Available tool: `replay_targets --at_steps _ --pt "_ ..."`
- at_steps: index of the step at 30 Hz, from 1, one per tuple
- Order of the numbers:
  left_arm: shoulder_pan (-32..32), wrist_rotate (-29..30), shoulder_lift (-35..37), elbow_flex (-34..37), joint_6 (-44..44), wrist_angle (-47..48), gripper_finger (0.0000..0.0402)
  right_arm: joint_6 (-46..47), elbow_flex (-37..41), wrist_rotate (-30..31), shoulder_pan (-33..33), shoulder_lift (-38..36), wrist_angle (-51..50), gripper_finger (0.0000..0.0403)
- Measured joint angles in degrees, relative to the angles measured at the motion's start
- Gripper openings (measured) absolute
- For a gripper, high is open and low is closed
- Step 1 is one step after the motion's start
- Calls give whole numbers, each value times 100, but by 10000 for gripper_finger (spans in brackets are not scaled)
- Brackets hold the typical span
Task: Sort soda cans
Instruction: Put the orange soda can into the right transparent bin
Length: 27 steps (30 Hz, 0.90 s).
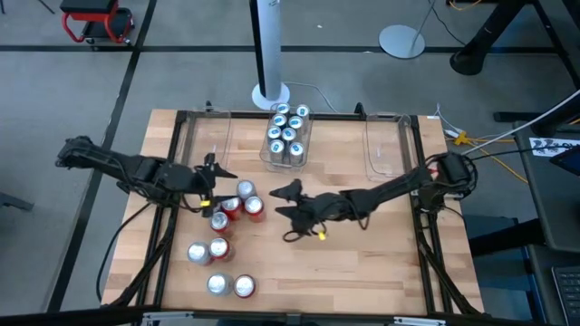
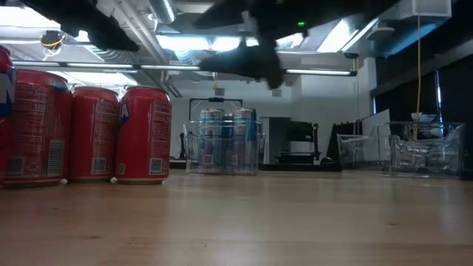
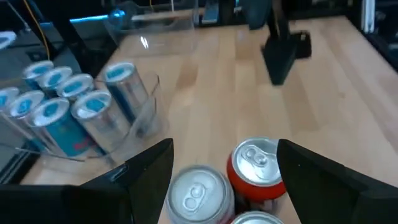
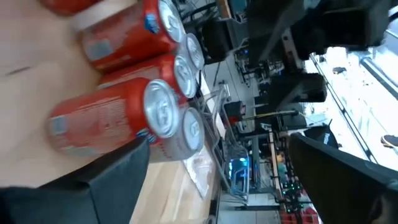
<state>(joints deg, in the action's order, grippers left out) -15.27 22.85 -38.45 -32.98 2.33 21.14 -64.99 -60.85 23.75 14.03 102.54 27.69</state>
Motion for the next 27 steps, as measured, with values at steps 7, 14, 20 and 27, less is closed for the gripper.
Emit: replay_targets --at_steps 7,14,20,27 --pt "0 21 305 -2 -149 157 274 294 -773 -35 -58 480 -18 381" --pt "0 113 432 307 -82 182 274 1412 -1253 -124 -147 1158 -56 380" --pt "-2 151 556 346 48 280 274 2048 -1296 -447 -246 1396 -84 380" --pt "-2 149 518 346 126 256 274 2286 -1240 -457 -329 1493 -228 380"
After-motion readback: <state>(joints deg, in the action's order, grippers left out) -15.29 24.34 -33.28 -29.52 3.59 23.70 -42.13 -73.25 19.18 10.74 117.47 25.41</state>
